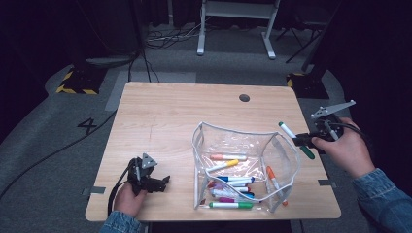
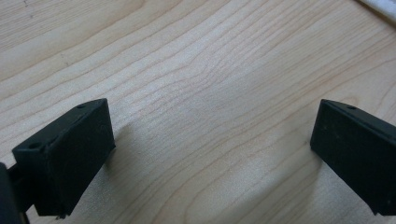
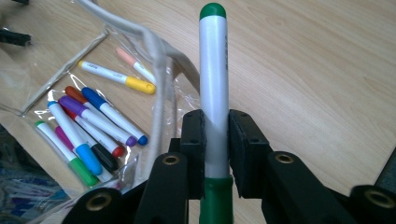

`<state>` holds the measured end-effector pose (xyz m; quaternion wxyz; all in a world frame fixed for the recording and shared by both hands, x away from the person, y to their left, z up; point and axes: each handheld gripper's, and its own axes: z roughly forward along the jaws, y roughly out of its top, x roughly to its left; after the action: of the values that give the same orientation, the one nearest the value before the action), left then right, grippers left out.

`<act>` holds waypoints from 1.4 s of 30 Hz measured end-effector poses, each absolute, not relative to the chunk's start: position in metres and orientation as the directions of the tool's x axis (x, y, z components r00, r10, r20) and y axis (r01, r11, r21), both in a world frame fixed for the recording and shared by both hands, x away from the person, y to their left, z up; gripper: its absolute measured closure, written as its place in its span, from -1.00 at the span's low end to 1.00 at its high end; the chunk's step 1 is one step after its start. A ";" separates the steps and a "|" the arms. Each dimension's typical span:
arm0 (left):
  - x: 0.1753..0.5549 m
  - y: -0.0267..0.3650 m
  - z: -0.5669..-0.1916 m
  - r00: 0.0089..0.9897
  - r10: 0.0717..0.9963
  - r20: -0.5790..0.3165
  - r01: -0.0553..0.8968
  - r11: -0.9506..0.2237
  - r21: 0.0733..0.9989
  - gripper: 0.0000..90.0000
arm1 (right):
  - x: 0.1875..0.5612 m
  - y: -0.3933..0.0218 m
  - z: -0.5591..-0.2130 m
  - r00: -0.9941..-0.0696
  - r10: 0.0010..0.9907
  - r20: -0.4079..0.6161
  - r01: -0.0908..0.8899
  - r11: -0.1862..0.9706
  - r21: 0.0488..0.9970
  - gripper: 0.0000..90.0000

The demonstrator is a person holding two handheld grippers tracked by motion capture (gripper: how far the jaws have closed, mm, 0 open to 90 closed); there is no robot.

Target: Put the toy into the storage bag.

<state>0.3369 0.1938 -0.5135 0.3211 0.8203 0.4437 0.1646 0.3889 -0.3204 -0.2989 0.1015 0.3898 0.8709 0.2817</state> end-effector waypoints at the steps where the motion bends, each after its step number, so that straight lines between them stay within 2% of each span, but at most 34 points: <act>1: 0.337 0.194 -0.514 0.552 0.834 -0.017 0.623 -0.399 0.672 -1.00 | 0.387 -0.318 -0.295 -0.680 0.732 0.036 0.615 0.543 0.572 0.71; 12: 0.337 0.194 -0.513 0.551 0.834 -0.016 0.624 -0.399 0.672 -1.00 | 0.370 -0.284 -0.267 -0.767 0.642 -0.001 0.520 0.622 0.585 0.71; 20: 0.337 0.194 -0.513 0.551 0.834 -0.015 0.624 -0.400 0.671 -1.00 | 0.355 -0.244 -0.257 -0.853 0.521 -0.028 0.414 0.709 0.571 0.71; 27: 0.337 0.194 -0.513 0.551 0.834 -0.015 0.624 -0.400 0.671 -1.00 | 0.347 -0.209 -0.264 -0.910 0.415 -0.015 0.341 0.768 0.541 0.71; 42: 0.337 0.194 -0.514 0.552 0.834 -0.017 0.623 -0.399 0.673 -1.00 | 0.348 -0.159 -0.302 -0.963 0.269 0.025 0.252 0.861 0.441 0.71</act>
<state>0.3368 0.1938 -0.5136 0.3213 0.8202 0.4440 0.1638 0.3478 -0.1586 -0.3018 0.0186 0.1352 0.9645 0.2262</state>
